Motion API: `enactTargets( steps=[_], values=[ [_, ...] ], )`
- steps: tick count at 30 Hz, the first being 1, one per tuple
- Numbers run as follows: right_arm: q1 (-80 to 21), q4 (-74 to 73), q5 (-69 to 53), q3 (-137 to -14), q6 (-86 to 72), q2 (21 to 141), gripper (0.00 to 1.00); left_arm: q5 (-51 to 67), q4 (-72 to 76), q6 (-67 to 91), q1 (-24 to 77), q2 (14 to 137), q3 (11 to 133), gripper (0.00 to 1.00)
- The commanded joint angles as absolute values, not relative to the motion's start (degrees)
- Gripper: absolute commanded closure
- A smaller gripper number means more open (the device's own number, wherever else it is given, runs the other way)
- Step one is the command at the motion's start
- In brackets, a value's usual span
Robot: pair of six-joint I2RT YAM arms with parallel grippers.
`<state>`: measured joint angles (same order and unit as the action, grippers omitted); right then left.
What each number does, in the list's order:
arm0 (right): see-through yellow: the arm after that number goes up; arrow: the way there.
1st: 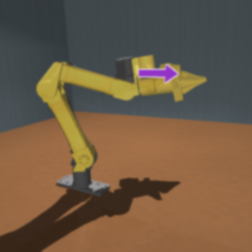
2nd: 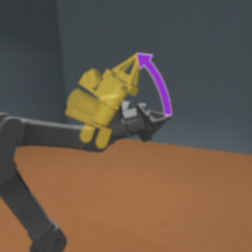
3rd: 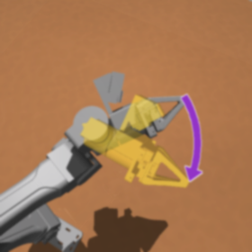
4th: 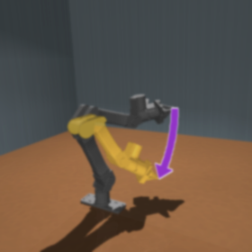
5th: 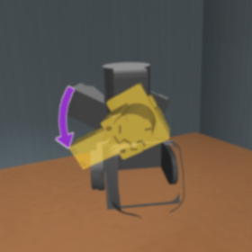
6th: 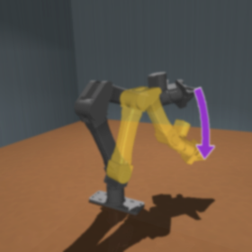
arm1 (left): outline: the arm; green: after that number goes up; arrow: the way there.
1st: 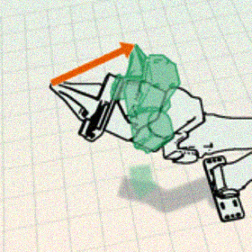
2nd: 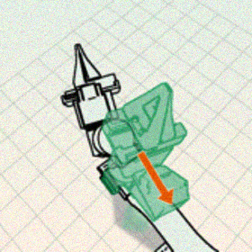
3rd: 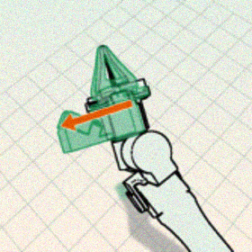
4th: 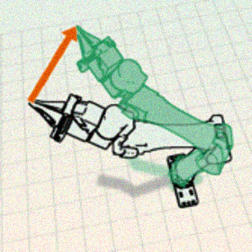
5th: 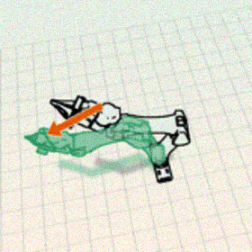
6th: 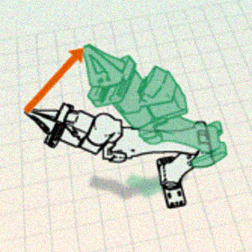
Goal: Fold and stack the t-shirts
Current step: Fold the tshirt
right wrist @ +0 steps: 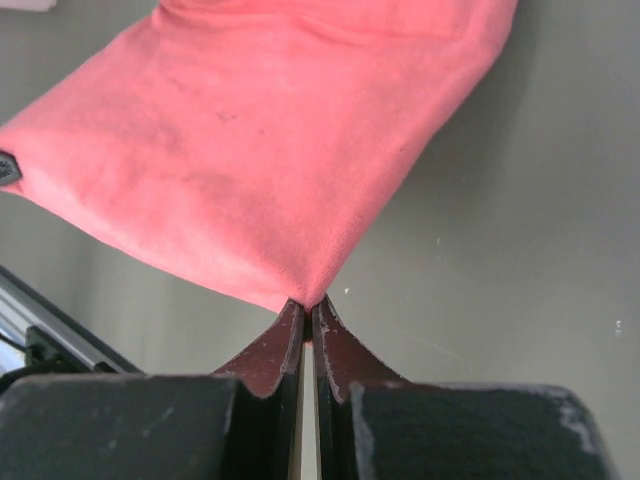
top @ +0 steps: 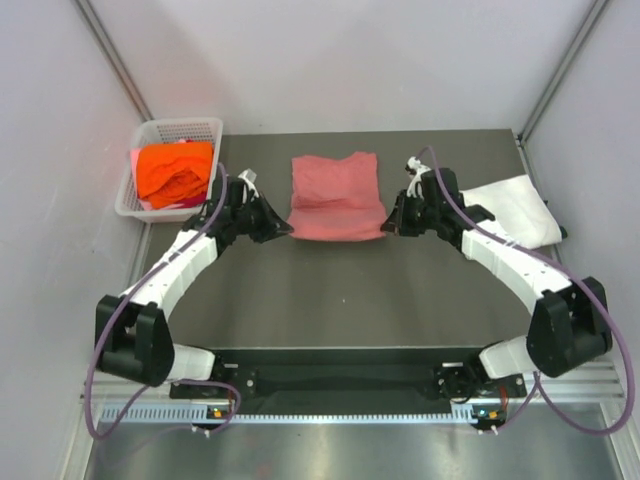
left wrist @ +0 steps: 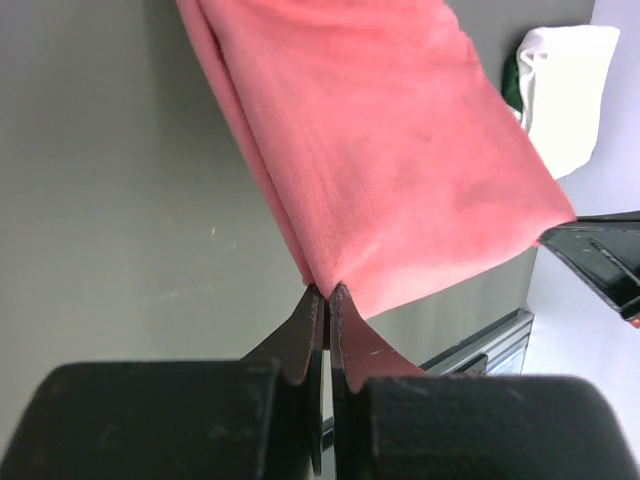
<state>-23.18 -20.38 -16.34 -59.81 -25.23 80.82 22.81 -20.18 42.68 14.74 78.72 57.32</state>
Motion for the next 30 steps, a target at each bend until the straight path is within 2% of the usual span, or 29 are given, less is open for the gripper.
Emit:
enactTargets(
  steps=[1, 12, 23, 30],
  values=[
    [-24.3, -22.9, -15.8, -53.8, -27.1, 75.6, 1.0, 21.4, -22.2, 44.0, 17.1, 73.2, 51.5, 1.0],
    [-25.7, -22.8, -15.8, -37.8, -28.5, 66.5, 1.0, 18.4, -18.0, 50.3, 27.9, 65.9, 31.0, 1.0],
    [-28.0, -29.7, -14.2, -40.3, -28.0, 59.4, 1.0, 16.8, -26.1, 52.4, 29.6, 56.5, 35.2, 1.0],
    [-27.9, -33.3, -9.9, -47.9, -25.4, 61.4, 1.0, 15.7, -25.8, 52.8, 29.4, 54.5, 40.3, 1.0]
  ],
)
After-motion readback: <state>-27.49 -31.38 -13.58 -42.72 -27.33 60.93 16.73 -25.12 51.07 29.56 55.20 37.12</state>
